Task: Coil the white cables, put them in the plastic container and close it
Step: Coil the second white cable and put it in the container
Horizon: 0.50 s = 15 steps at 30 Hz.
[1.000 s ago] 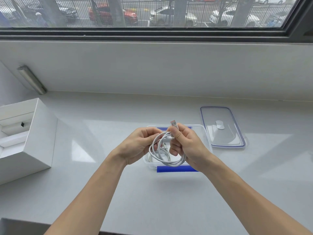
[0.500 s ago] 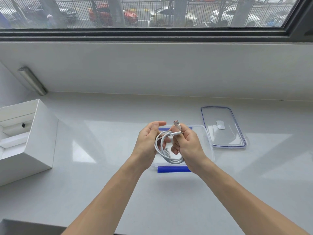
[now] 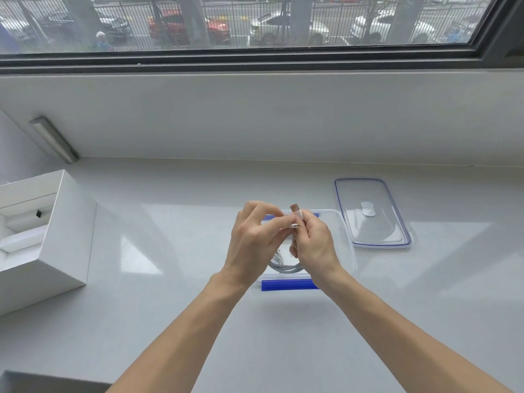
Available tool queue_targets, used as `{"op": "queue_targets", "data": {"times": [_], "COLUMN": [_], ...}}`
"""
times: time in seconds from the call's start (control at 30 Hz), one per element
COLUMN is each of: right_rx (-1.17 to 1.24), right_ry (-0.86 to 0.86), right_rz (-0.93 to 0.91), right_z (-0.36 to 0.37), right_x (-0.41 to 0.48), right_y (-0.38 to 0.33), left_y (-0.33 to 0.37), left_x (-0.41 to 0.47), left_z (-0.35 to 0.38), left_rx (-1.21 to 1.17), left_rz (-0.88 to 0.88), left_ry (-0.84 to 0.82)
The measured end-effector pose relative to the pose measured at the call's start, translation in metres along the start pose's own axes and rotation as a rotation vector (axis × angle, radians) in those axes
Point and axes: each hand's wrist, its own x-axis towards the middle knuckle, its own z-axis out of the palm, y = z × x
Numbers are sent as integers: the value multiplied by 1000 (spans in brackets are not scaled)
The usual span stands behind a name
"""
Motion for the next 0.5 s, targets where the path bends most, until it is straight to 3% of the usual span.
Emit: {"op": "queue_targets", "data": {"times": [0.4,0.5], "right_rx": [-208,-259], "right_ry": [8,9], "right_rz": [-115,-61], "right_z": [-2,-2], "right_x": [-1,0], "right_y": [-8,-8], "left_y": [15,22], "left_x": [15,21], "left_z": [-4,-4], "left_rx": [-107,-175], "left_rz": [56,33], "left_ry": [-53,-77]}}
